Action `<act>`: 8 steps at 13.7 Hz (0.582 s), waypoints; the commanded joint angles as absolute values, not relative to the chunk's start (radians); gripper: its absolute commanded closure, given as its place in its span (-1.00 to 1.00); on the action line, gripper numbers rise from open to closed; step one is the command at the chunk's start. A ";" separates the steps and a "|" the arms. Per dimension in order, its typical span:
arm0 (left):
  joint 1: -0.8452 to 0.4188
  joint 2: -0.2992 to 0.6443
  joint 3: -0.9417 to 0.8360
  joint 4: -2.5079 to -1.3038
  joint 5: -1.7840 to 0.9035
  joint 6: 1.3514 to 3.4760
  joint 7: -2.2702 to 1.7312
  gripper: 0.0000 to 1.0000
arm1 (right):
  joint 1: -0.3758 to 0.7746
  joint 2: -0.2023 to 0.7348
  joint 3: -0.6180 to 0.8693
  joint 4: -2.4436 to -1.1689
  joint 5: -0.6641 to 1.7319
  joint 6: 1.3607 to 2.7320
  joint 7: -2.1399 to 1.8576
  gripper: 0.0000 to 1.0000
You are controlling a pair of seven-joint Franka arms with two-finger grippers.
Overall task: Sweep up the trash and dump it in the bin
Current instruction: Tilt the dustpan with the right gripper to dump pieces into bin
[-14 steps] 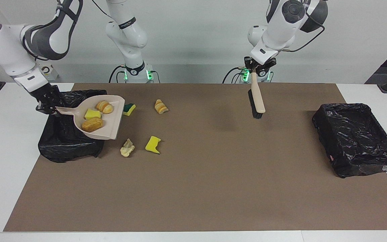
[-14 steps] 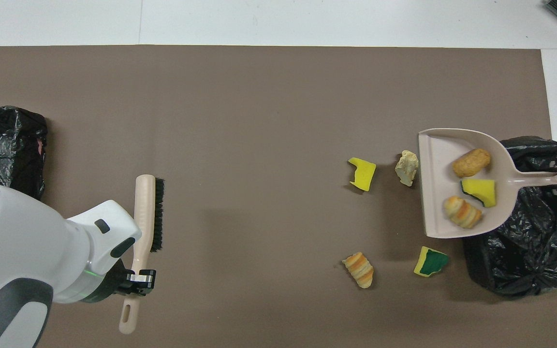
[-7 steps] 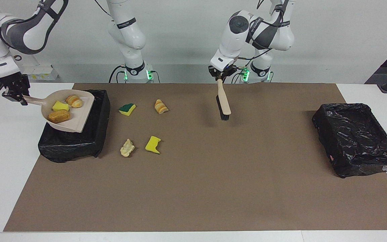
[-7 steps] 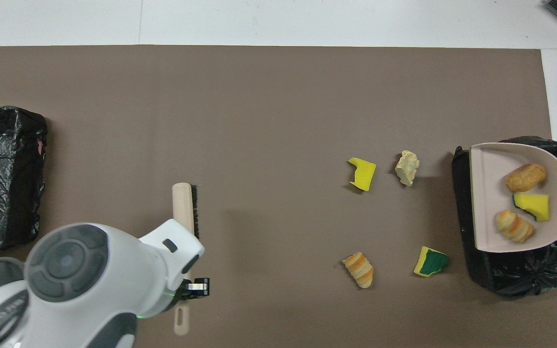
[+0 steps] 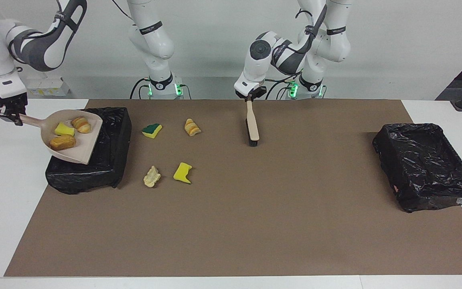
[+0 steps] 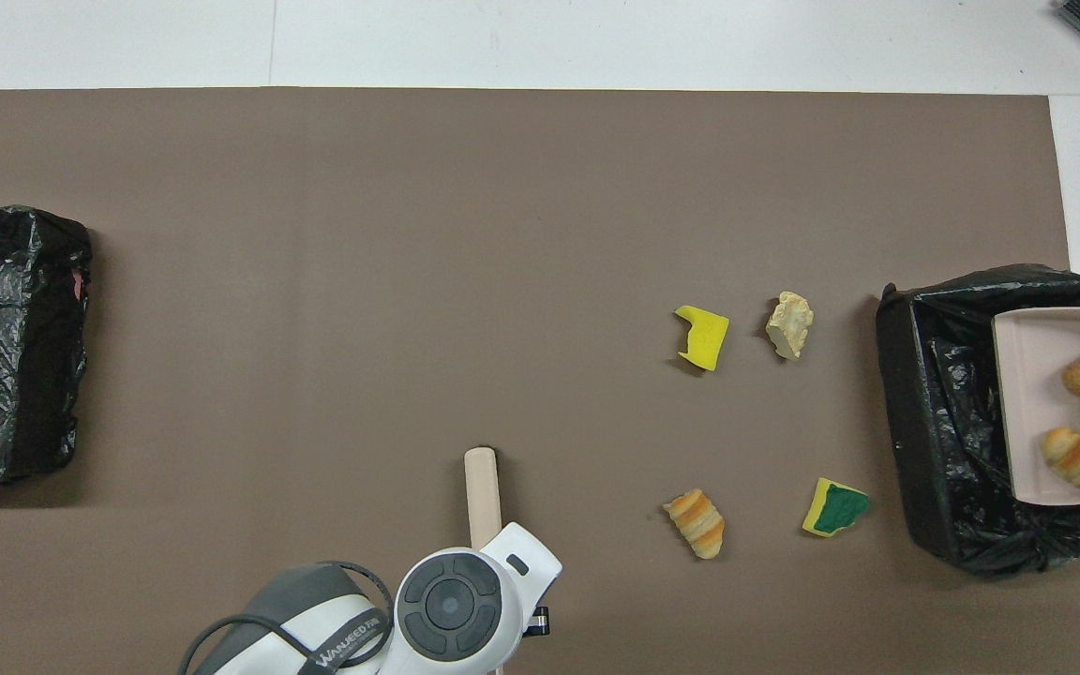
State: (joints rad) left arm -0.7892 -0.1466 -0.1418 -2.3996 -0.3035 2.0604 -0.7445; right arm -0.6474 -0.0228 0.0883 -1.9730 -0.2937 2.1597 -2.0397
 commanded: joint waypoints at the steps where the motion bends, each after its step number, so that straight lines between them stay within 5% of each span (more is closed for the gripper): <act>1: -0.815 -0.178 -0.123 -2.447 -0.313 2.103 -0.741 1.00 | -0.577 -0.037 0.094 -1.990 -0.420 2.143 -1.918 1.00; 3: -0.813 -0.179 -0.123 -2.454 -0.313 2.103 -0.718 1.00 | -0.557 -0.044 0.094 -2.000 -0.469 2.118 -1.869 1.00; 5: -0.813 -0.178 -0.121 -2.470 -0.314 2.105 -0.631 0.04 | -0.513 -0.060 0.094 -2.025 -0.562 2.112 -1.797 1.00; 6: -0.811 -0.176 -0.121 -2.471 -0.314 2.109 -0.627 -0.29 | -0.482 -0.078 0.094 -2.040 -0.634 2.093 -1.729 1.00; 8: -0.811 -0.176 -0.121 -2.471 -0.314 2.109 -0.632 -0.51 | -0.427 -0.109 0.094 -2.071 -0.742 2.047 -1.619 1.00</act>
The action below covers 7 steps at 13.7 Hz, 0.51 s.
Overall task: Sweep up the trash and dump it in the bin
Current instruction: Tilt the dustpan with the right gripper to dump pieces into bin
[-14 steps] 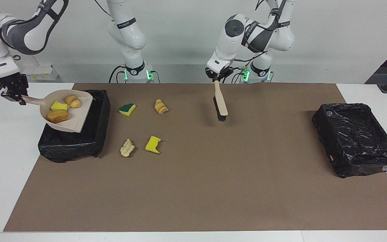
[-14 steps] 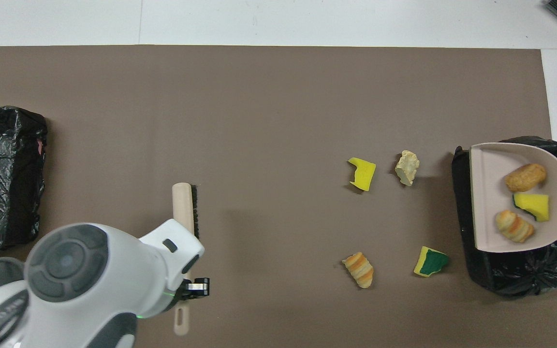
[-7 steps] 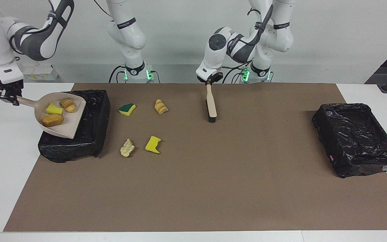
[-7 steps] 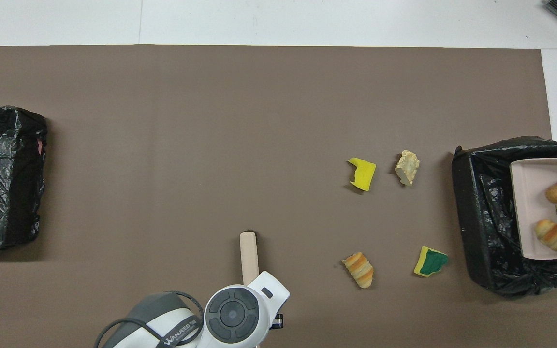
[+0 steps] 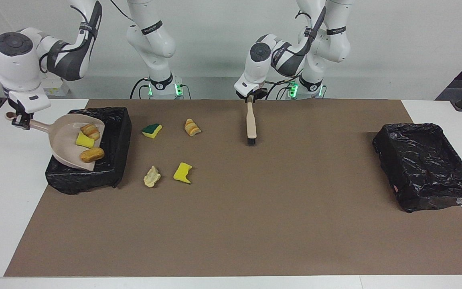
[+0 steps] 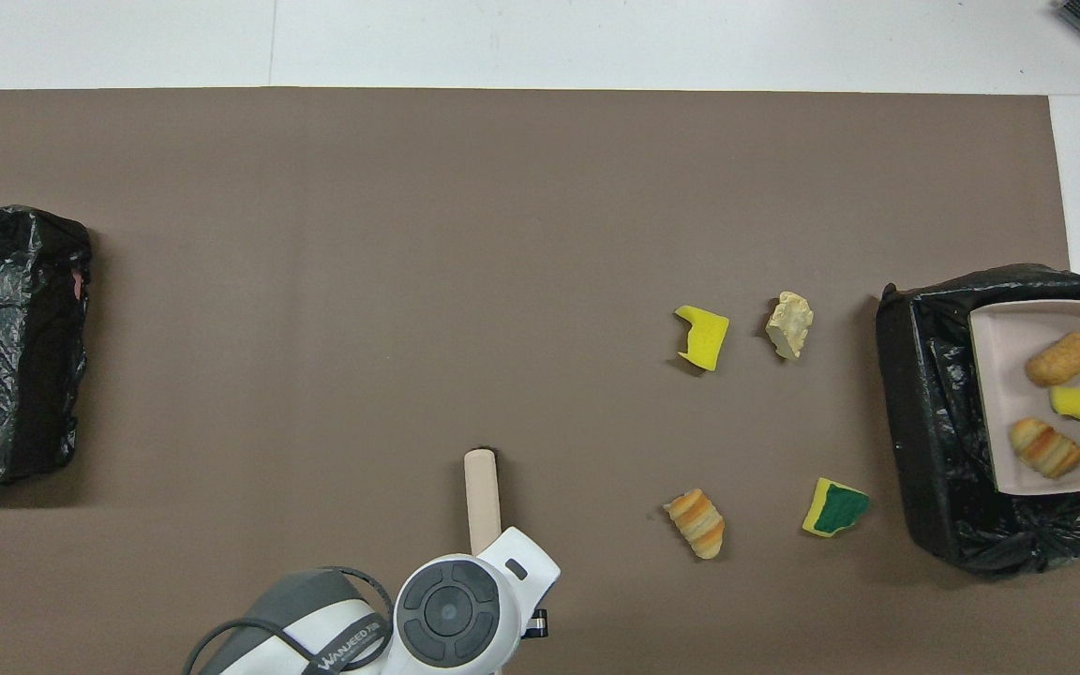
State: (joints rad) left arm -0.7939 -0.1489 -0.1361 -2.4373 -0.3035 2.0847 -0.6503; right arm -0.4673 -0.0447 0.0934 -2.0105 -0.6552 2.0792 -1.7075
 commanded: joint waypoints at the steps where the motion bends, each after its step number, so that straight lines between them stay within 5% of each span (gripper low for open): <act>1: -0.811 -0.176 -0.121 -2.470 -0.314 2.106 -0.638 -0.61 | -0.413 -0.118 0.094 -2.085 -0.774 2.043 -1.586 1.00; 2: -0.811 -0.173 -0.121 -2.467 -0.314 2.106 -0.641 -0.91 | -0.410 -0.124 0.094 -2.091 -0.805 2.043 -1.571 1.00; 3: -0.808 -0.172 -0.120 -2.461 -0.314 2.106 -0.643 -1.00 | -0.408 -0.126 0.097 -2.091 -0.831 2.043 -1.559 1.00; 7: -0.728 -0.169 -0.115 -2.393 -0.305 2.088 -0.631 -1.00 | -0.359 -0.158 0.097 -2.089 -0.915 2.007 -1.546 1.00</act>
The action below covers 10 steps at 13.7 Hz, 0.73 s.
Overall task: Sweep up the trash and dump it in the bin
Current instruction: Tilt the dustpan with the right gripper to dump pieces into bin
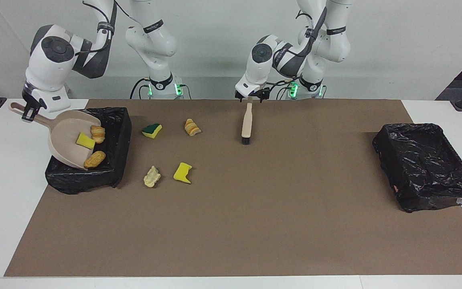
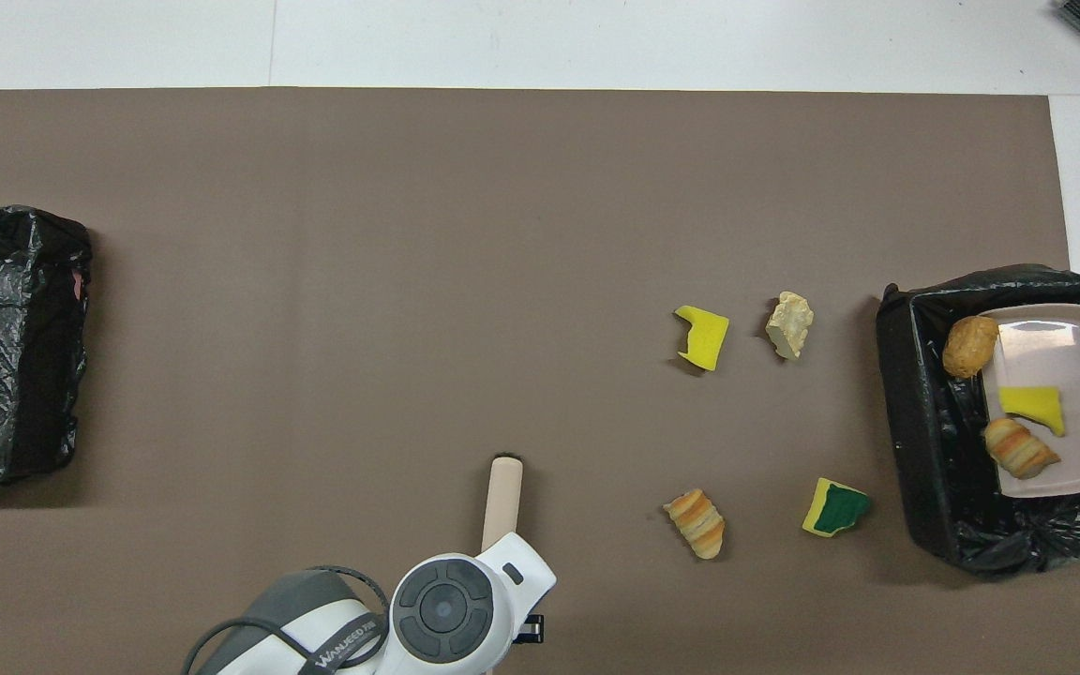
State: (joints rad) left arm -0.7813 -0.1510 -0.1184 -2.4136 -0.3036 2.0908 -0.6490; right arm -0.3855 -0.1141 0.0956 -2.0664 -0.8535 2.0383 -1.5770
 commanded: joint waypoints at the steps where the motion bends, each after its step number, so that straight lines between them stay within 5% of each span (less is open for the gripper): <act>1: -0.692 -0.172 -0.112 -2.375 -0.295 2.086 -0.623 -1.00 | -0.356 -0.173 0.097 -2.083 -0.923 1.984 -1.537 1.00; 10: -0.295 -0.184 -0.110 -2.106 -0.150 1.872 -0.366 -1.00 | -0.296 -0.210 0.104 -2.028 -0.988 1.893 -1.618 1.00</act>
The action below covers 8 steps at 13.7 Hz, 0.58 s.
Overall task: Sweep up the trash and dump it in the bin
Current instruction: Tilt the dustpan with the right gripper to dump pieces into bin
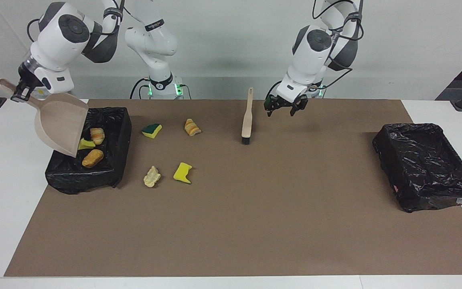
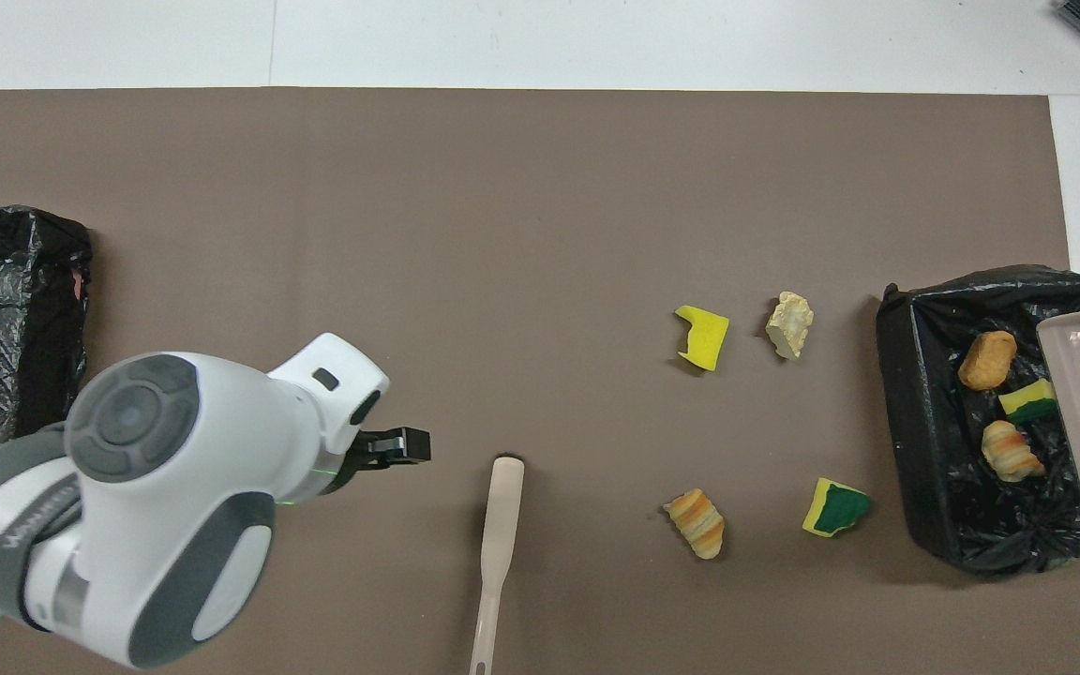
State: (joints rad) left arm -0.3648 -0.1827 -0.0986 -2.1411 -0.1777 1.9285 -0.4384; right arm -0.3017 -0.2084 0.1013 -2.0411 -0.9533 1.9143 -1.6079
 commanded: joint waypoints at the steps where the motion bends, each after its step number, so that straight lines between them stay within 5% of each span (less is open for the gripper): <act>1: -0.261 -0.184 -0.110 -2.102 -0.131 1.856 -0.312 -1.00 | -0.293 -0.209 0.104 -2.011 -0.989 1.887 -1.599 1.00; 4: -0.131 -0.184 -0.110 -2.082 -0.107 1.845 -0.149 -1.00 | -0.296 -0.176 0.107 -1.908 -0.936 1.855 -1.598 1.00; 8: -0.042 -0.123 -0.110 -1.886 -0.045 1.714 -0.078 -1.00 | -0.295 -0.134 0.107 -1.842 -0.663 1.855 -1.534 1.00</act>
State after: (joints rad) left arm -0.0704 -0.1763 -0.0960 -2.0129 -0.0862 1.7979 -0.0980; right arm -0.2944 -0.1796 0.1018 -1.8979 -0.7428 1.8814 -1.5878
